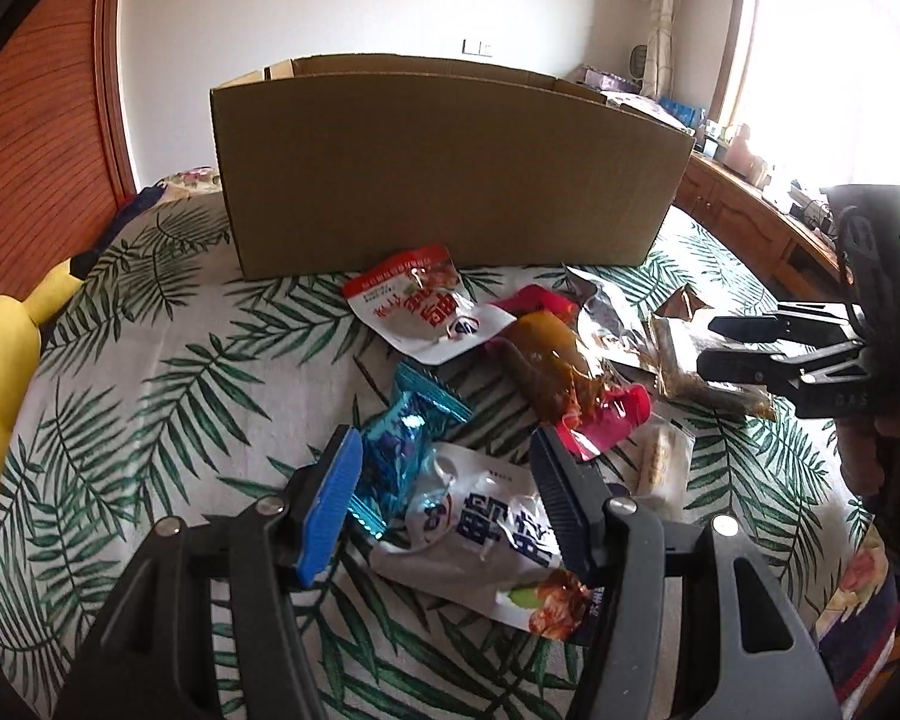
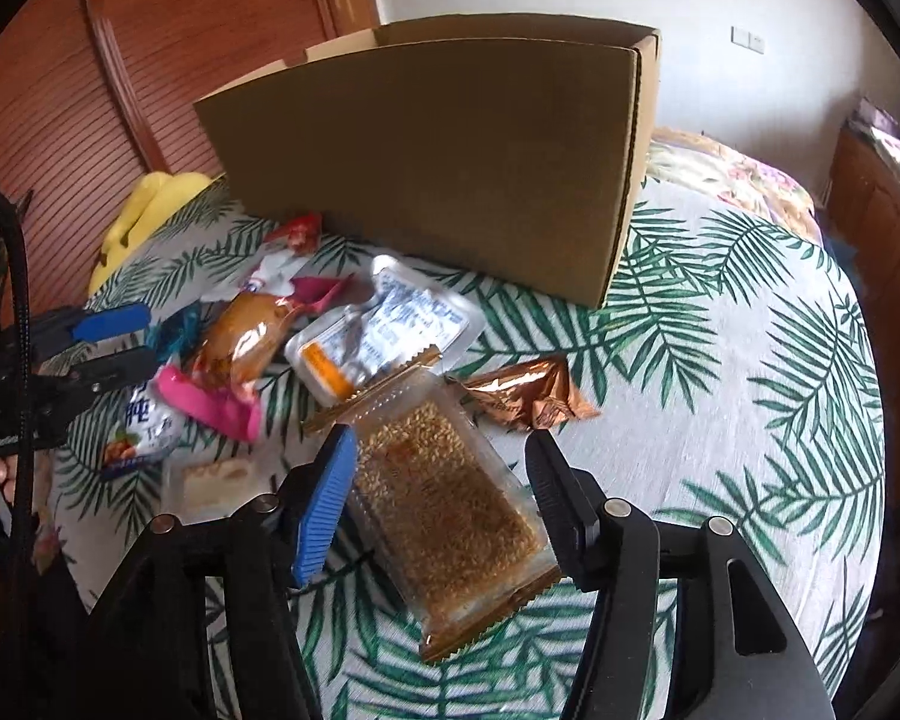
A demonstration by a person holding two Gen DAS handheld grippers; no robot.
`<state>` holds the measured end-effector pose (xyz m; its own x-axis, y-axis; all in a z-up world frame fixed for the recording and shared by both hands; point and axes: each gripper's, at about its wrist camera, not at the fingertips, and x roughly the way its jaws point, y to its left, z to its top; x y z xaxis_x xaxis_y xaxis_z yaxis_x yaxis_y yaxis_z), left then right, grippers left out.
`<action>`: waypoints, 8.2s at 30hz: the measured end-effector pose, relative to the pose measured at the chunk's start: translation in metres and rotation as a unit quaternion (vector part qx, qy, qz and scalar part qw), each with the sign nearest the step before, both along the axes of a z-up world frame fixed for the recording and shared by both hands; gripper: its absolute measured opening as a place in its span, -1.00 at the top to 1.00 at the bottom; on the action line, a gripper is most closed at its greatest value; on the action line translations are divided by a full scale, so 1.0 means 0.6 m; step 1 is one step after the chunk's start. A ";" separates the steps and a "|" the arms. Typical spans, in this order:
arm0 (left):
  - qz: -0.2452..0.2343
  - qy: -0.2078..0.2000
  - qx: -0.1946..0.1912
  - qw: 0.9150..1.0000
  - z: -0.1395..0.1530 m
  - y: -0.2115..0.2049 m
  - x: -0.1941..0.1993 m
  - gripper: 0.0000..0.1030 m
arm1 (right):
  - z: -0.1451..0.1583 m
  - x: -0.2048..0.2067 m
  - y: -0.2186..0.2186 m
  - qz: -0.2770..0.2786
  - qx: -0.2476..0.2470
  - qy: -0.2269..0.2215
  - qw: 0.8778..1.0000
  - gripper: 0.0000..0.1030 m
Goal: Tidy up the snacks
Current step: 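Grasp the white duck-snack bag with the left tool while the right tool grasps the rice-cake pack, then lift both held packs and carry them over the cardboard box, then open both tools to release the packs into the box, then move both open tools back toward the snack pile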
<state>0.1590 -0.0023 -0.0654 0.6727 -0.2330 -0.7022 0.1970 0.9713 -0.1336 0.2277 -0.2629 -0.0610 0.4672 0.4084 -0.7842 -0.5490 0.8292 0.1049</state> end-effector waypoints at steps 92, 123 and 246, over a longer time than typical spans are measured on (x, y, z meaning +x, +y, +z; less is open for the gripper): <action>0.002 0.006 0.013 1.000 0.024 -0.007 -0.056 -0.13 | -0.023 -0.062 0.014 0.004 -0.076 -0.033 0.997 0.02; -0.019 -0.070 -0.003 0.997 0.122 -0.007 0.014 -0.14 | 0.094 -0.107 -0.022 -0.066 0.027 -0.097 0.993 0.08; -0.064 -0.006 0.072 0.995 0.012 0.017 0.065 -0.27 | 0.025 0.008 -0.002 -0.142 0.014 -0.061 0.988 -0.22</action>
<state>0.1981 0.0081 -0.0584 0.6531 -0.2149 -0.7262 0.3207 0.9471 0.0081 0.2328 -0.2638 -0.0458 0.6560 0.2677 -0.7057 -0.3047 0.9494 0.0769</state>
